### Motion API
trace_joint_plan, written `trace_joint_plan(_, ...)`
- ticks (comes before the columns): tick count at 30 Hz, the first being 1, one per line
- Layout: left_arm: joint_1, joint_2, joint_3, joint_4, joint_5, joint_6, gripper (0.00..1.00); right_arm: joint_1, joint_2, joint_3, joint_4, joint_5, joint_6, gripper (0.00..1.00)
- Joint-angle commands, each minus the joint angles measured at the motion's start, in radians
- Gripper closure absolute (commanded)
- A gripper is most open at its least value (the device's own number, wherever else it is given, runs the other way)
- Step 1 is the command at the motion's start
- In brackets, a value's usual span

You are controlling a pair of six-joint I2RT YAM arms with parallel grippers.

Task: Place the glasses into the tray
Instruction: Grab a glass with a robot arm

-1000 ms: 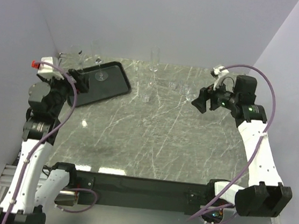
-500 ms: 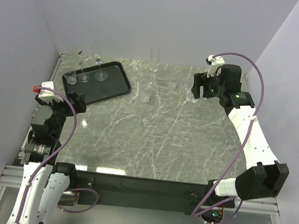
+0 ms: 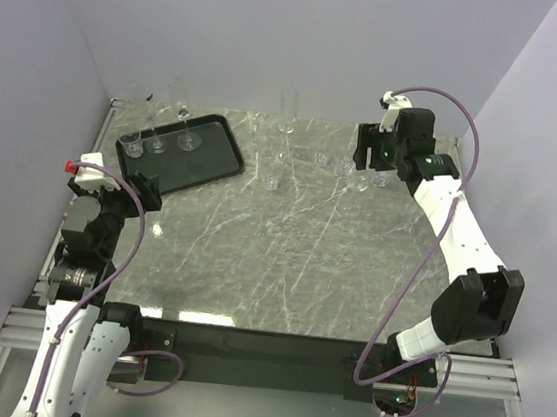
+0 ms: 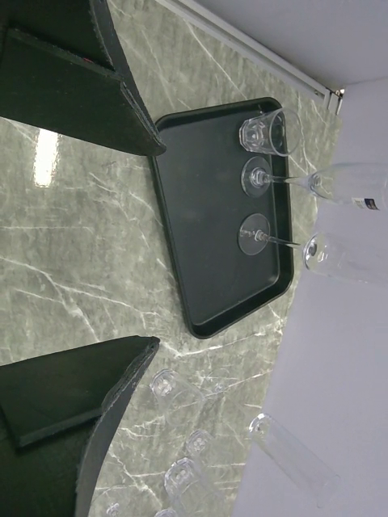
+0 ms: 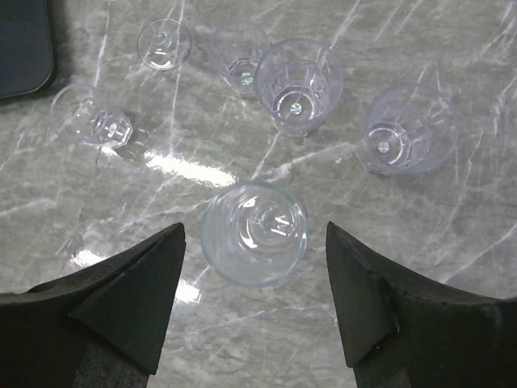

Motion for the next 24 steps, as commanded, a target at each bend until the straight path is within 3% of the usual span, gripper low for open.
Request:
trace_joint_plan(1,-0.007,-0.002,-0.002,0.055,-0.004,0.018,0.01,0.009,0.026,0.075,0.017,-0.002,0.028,0.26)
trace_joint_plan(17,-0.022,-0.007,-0.007,0.064,0.015,0.030,0.01,0.028,0.074,0.082,-0.003,0.025,0.028,0.36)
trace_joint_plan(24,-0.028,-0.013,-0.010,0.079,0.083,0.041,0.01,0.033,0.055,0.078,-0.005,0.042,0.025,0.53)
